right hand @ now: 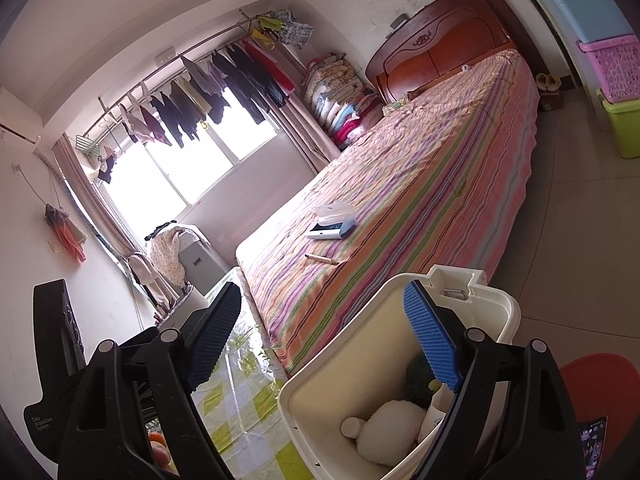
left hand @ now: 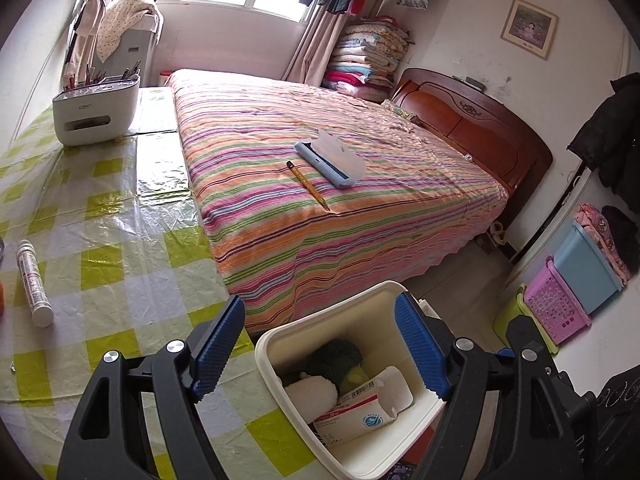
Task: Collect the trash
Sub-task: 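Open both tools over the bin, dropping plush and bottle inside, then move both tools back over the table toward the orange and pill tube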
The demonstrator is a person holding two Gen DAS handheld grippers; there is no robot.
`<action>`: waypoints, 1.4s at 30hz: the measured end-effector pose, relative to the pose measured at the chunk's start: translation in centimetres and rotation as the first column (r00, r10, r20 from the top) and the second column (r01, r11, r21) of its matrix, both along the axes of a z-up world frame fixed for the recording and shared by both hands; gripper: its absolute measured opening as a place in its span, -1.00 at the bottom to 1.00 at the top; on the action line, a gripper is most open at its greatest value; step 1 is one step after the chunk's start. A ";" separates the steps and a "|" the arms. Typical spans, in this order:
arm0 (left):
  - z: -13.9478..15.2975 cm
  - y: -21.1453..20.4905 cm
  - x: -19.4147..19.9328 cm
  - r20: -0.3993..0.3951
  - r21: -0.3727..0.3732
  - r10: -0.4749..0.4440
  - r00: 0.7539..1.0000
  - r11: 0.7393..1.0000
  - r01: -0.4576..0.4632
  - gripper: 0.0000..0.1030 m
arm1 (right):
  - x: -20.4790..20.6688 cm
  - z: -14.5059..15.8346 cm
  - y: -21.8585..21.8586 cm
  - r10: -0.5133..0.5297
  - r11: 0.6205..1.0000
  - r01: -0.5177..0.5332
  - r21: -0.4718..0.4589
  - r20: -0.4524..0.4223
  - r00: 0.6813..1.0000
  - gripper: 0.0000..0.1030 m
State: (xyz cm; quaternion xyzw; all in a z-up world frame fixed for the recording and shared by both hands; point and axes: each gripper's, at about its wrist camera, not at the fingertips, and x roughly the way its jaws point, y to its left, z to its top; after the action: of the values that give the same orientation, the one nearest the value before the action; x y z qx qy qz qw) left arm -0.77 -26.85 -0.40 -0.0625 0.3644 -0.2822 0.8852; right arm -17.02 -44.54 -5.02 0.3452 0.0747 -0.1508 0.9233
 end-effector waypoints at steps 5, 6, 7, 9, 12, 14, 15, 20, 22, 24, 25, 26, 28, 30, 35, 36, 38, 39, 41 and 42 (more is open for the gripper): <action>0.4 2.1 0.1 0.038 0.036 0.031 0.999 0.999 -0.033 0.46 | 0.8 0.2 0.8 0.029 0.999 -0.030 -0.022 -0.018 0.999 0.77; 0.6 2.8 0.1 0.052 0.050 0.043 0.998 0.998 -0.046 0.46 | 1.1 0.2 1.1 0.042 0.999 -0.043 -0.028 -0.025 0.999 0.79; 0.7 3.6 0.2 0.062 0.058 0.053 0.997 0.997 -0.057 0.46 | 1.3 0.3 1.3 0.054 0.998 -0.055 -0.034 -0.028 0.998 0.80; 1.0 5.4 0.2 0.081 0.067 0.072 0.994 0.995 -0.077 0.46 | 1.8 0.5 2.2 0.074 0.996 -0.076 -0.054 -0.037 0.997 0.80; 1.5 8.6 0.4 0.110 0.081 0.115 0.987 0.989 -0.125 0.46 | 2.7 0.8 3.7 0.116 0.989 -0.120 -0.087 -0.054 0.992 0.81; 1.8 10.9 0.8 0.116 0.090 0.146 0.983 0.984 -0.157 0.46 | 3.4 1.0 4.9 0.146 0.982 -0.154 -0.113 -0.075 0.986 0.81; 1.9 12.2 0.9 0.127 0.097 0.164 0.978 0.979 -0.177 0.46 | 3.8 1.1 5.6 0.163 0.977 -0.172 -0.122 -0.085 0.983 0.81; 1.6 18.0 1.2 0.197 0.170 0.242 0.950 0.946 -0.276 0.46 | 5.9 1.2 8.8 0.242 0.955 -0.257 -0.147 -0.116 0.963 0.81; 1.3 20.3 1.2 0.212 0.192 0.246 0.946 0.938 -0.288 0.46 | 7.0 1.0 10.6 0.274 0.946 -0.291 -0.143 -0.127 0.953 0.81; 1.0 22.3 1.1 0.223 0.200 0.267 0.938 0.929 -0.312 0.46 | 8.0 0.8 12.4 0.322 0.929 -0.342 -0.140 -0.146 0.935 0.81; 0.8 23.3 1.0 0.217 0.198 0.278 0.936 0.926 -0.321 0.46 | 8.5 0.7 13.4 0.341 0.920 -0.363 -0.146 -0.157 0.927 0.81; 0.6 24.3 1.0 0.208 0.187 0.283 0.936 0.928 -0.322 0.46 | 8.9 0.7 14.4 0.359 0.911 -0.384 -0.153 -0.166 0.918 0.81; 0.2 25.7 1.1 0.192 0.171 0.303 0.933 0.926 -0.336 0.46 | 9.7 0.7 16.1 0.405 0.889 -0.430 -0.158 -0.168 0.899 0.81; -0.2 26.7 1.6 0.168 0.166 0.314 0.934 0.925 -0.341 0.46 | 10.5 1.0 17.7 0.439 0.870 -0.465 -0.163 -0.172 0.882 0.81; -1.0 27.5 2.8 0.148 0.207 0.321 0.935 0.915 -0.347 0.46 | 13.5 2.5 21.6 0.528 0.789 -0.570 -0.228 -0.221 0.820 0.83; -1.1 27.7 3.0 0.148 0.213 0.321 0.935 0.913 -0.347 0.46 | 14.2 2.9 22.4 0.547 0.767 -0.593 -0.245 -0.233 0.804 0.84; -1.2 28.1 3.6 0.137 0.215 0.322 0.937 0.913 -0.345 0.46 | 15.7 3.6 23.8 0.581 0.719 -0.637 -0.277 -0.262 0.770 0.86; -1.3 28.3 4.0 0.131 0.213 0.322 0.938 0.914 -0.344 0.46 | 16.5 3.9 24.5 0.599 0.691 -0.660 -0.293 -0.278 0.751 0.86; -1.3 28.8 4.8 0.122 0.208 0.320 0.939 0.917 -0.340 0.46 | 18.3 4.3 25.7 0.635 0.634 -0.710 -0.307 -0.316 0.704 0.86; -1.4 29.0 5.3 0.114 0.208 0.319 0.941 0.918 -0.336 0.46 | 19.2 4.3 26.1 0.646 0.613 -0.728 -0.306 -0.336 0.685 0.86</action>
State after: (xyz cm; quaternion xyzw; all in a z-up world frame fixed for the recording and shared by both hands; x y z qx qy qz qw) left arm 4.48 2.14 -1.83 -0.0110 0.3436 -0.0893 0.9348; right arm 2.21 -18.39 -0.69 0.0683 0.2562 0.1716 0.9488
